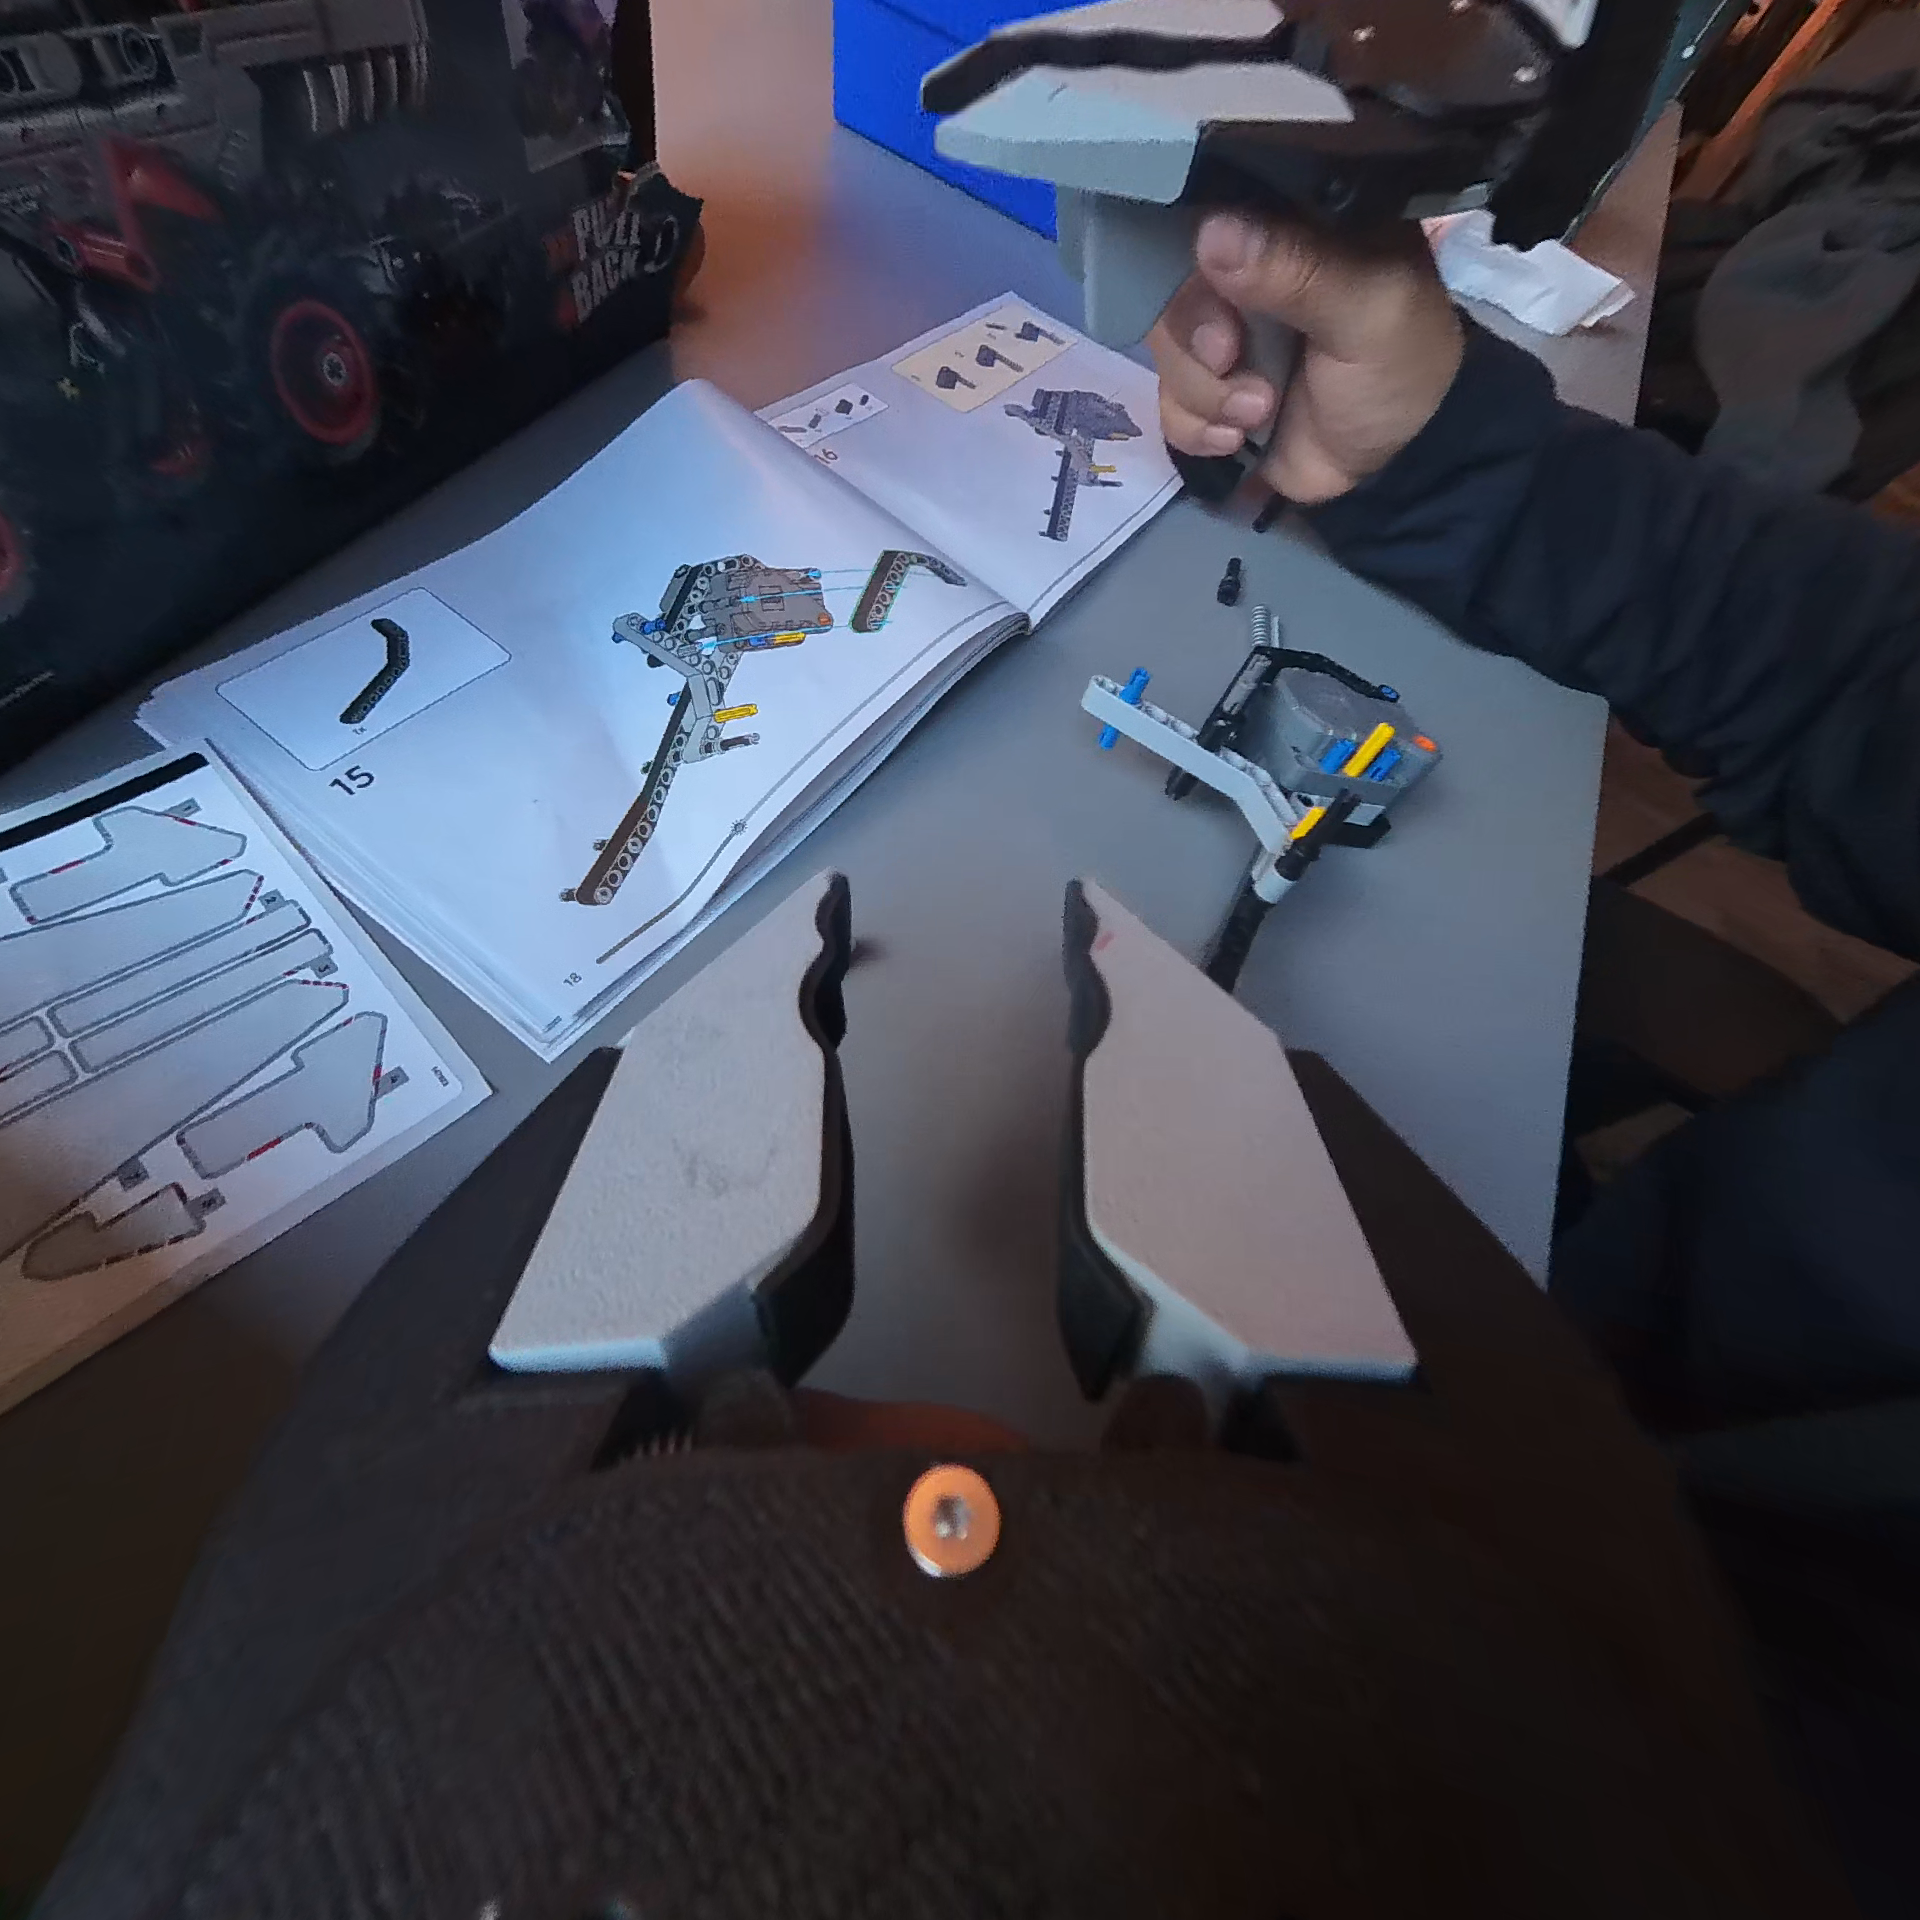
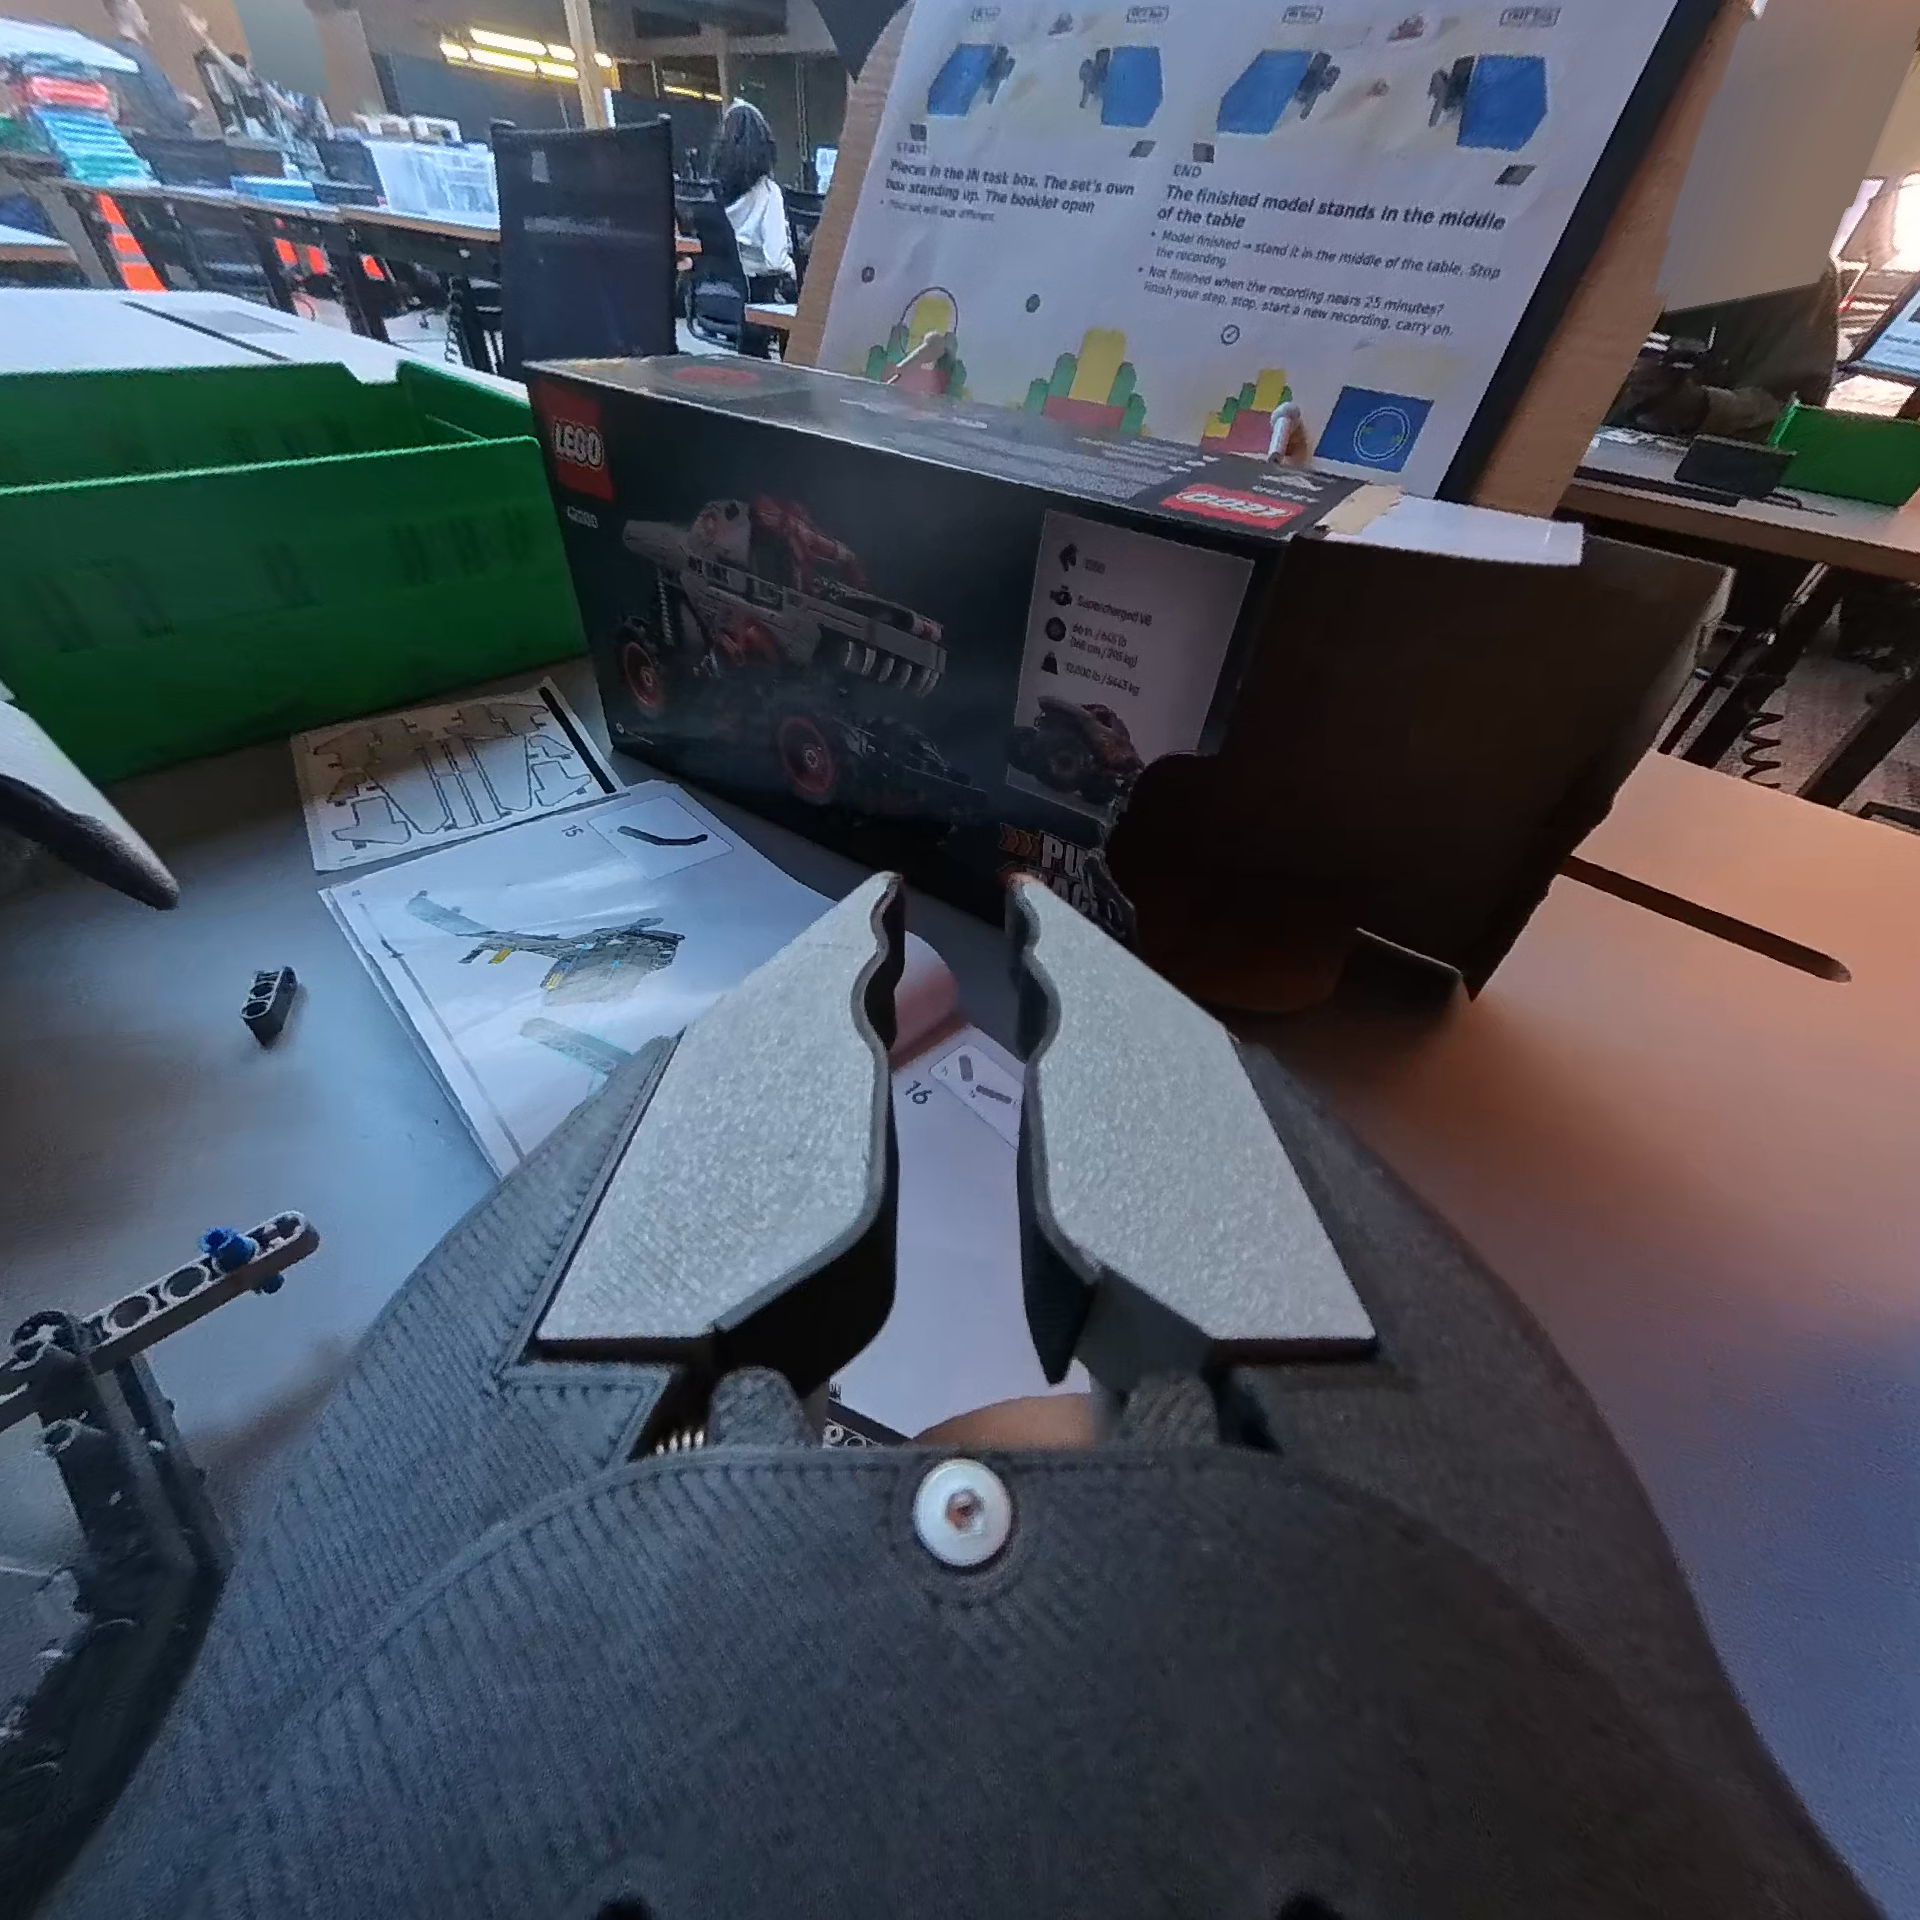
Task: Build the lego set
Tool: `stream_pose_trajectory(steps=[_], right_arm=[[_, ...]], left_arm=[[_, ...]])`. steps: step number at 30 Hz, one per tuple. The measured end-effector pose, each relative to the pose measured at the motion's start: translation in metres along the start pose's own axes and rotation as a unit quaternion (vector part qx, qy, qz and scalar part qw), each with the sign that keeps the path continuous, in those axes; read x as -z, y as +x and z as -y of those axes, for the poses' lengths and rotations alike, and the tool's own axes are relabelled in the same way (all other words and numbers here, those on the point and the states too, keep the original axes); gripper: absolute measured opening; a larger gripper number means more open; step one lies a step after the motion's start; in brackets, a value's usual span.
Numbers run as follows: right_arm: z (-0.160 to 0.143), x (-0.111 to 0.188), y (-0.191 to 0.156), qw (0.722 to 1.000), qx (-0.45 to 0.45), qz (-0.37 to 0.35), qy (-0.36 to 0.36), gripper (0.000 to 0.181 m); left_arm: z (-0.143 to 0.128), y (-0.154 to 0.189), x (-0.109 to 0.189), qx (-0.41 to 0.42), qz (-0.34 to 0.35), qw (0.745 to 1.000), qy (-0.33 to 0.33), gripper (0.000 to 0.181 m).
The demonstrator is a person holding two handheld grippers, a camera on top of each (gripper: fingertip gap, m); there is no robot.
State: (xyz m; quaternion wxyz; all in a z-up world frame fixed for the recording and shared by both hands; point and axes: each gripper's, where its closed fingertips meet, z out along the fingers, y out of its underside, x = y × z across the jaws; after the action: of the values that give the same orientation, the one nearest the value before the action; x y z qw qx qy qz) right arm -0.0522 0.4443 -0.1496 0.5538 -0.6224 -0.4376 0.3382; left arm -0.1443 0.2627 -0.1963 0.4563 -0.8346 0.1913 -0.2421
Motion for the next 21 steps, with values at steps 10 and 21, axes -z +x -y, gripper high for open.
stream_pose_trajectory(steps=[10,21], right_arm=[[0.0109,0.0062,0.0005,1.0,-0.002,-0.008,0.021,0.016],[0.0059,0.0038,0.0038,1.0,-0.011,-0.012,0.013,0.016]], left_arm=[[-0.0048,-0.0018,-0.0056,-0.008,0.012,1.0,-0.01,0.039],[0.0033,0.0047,0.0009,-0.008,0.0,1.0,0.008,0.038]])
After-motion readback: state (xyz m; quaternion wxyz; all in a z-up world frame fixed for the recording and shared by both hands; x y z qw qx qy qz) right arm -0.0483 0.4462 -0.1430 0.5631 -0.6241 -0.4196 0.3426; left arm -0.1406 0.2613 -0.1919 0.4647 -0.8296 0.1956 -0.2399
